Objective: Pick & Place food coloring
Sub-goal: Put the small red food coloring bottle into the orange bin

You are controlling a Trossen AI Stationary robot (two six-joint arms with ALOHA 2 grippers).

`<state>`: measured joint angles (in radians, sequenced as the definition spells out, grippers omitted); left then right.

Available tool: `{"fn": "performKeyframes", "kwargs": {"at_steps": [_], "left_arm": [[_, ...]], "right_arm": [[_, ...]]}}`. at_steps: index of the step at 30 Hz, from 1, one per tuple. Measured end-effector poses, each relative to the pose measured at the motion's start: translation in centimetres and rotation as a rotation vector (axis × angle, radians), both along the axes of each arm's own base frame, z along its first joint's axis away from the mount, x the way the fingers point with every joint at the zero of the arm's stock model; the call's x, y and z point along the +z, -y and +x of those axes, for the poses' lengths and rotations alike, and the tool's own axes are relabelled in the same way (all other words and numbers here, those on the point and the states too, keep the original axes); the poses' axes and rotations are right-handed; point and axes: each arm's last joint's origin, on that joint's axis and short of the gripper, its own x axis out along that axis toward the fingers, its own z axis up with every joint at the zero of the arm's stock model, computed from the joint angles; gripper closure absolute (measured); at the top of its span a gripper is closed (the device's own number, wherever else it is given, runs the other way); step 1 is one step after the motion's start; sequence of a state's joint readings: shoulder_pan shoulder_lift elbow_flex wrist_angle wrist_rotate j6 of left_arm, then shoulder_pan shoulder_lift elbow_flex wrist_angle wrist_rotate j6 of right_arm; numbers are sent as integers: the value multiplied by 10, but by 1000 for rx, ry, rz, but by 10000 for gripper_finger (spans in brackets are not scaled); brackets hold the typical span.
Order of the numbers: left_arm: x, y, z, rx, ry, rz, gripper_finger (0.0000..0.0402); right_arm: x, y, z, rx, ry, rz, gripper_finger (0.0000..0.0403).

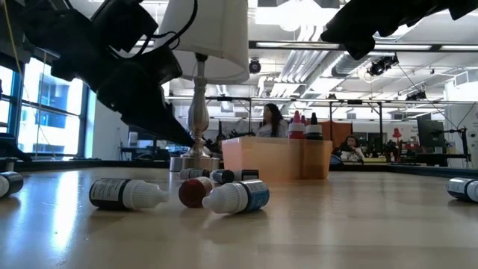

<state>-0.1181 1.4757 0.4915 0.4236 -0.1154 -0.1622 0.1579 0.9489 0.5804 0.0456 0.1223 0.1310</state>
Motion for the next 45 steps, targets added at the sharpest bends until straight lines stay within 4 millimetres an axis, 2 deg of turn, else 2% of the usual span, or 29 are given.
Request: {"fn": "performKeyframes", "kwargs": {"at_steps": [7, 12, 18, 25, 28, 35, 39, 45], "left_arm": [[-11, 0, 6, 5, -5, 35, 222], [-34, 0, 11, 3, -59, 50, 222], [-28, 2, 24, 2, -104, 58, 222], [-32, 3, 30, 1, -149, 60, 226], [-31, 3, 32, -4, -163, 59, 245], [-29, 4, 34, -4, -157, 51, 319], [-12, 5, 45, 1, -90, 15, 333], [29, 6, 71, 7, 3, 43, 314]], "right_arm": [[0, 1, 0, -37, 2, -13, 291], [0, 1, 0, -38, 2, -13, 291], [0, 1, 0, -38, 2, -13, 291], [0, 1, 0, -37, 2, -13, 291], [0, 1, 0, -37, 2, -13, 291], [0, 1, 0, -38, 2, -13, 291], [0, 1, 0, -38, 3, -13, 291], [0, 1, 0, -37, 3, -12, 291]]}}
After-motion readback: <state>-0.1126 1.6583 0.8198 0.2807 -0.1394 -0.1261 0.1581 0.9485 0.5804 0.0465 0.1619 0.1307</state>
